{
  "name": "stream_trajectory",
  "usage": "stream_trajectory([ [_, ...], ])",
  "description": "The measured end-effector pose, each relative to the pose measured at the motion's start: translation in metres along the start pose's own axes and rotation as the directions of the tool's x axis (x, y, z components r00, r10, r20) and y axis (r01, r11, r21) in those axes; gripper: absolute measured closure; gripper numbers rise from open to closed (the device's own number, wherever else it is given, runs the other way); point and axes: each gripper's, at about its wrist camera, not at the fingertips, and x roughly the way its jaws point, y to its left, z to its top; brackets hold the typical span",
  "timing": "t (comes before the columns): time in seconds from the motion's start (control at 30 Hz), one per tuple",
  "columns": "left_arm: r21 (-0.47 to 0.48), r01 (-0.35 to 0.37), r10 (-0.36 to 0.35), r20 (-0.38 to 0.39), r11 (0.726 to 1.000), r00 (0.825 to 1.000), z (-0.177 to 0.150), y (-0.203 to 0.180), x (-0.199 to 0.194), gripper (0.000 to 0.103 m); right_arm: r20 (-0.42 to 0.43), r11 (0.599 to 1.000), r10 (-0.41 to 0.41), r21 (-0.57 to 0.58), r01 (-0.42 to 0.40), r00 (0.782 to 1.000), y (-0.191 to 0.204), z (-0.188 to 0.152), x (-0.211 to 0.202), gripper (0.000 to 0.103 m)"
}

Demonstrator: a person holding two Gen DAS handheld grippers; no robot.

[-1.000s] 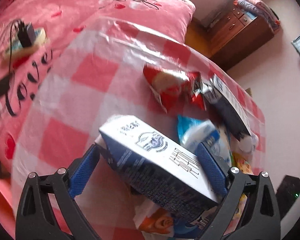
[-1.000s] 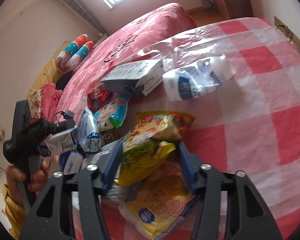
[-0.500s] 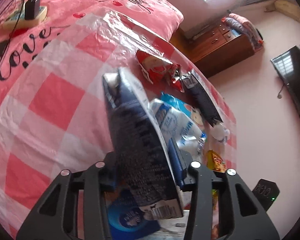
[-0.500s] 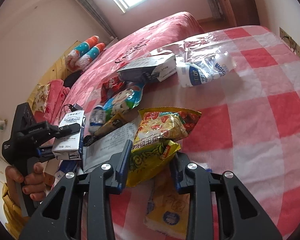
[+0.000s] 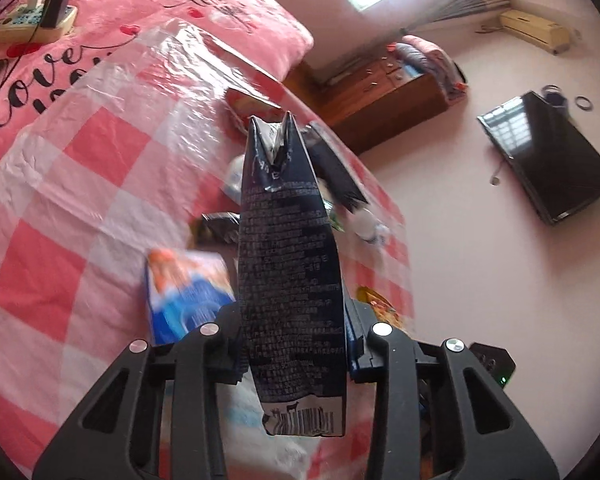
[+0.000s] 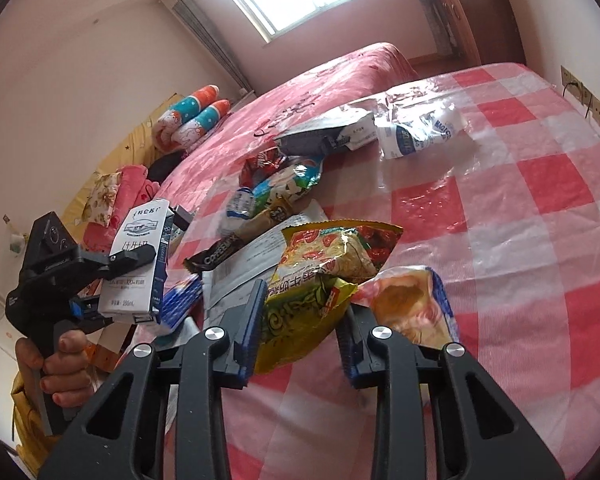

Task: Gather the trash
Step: 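Carry the carton to the orange bucket while the right gripper grasps a yellow snack bag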

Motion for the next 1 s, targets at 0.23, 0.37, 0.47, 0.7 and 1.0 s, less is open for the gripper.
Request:
stream_trajectory([
  [0.23,0.028,0.063,-0.063,-0.002,0.998,0.998,-0.021,-0.003,-0.017,0.066,0.026,0.999,0.012,-0.036,-0.011,1.0,0.024,-0.005,-0.019,0.069],
  [0.37,0.034,0.089,-0.089,0.004,0.995,0.996,-0.033,0.003,-0.033,0.066,0.015,0.997,0.022,-0.071,-0.021,1.0,0.044,-0.009,-0.022,0.069],
  [0.47,0.043,0.095,-0.096,0.02,0.995,0.995,-0.04,0.007,-0.05,0.069,0.004,0.995,0.035,-0.099,-0.034,0.999,0.061,-0.011,-0.023,0.069],
  [0.7,0.039,0.085,-0.088,0.079,0.996,0.993,-0.051,0.032,-0.095,0.069,-0.042,0.971,0.109,-0.209,-0.115,0.993,0.124,-0.019,-0.014,0.07],
  [1.0,-0.033,0.081,-0.074,0.172,0.996,0.982,-0.067,0.082,-0.151,0.069,-0.136,0.924,0.159,-0.327,-0.195,0.978,0.191,-0.044,0.014,0.078],
])
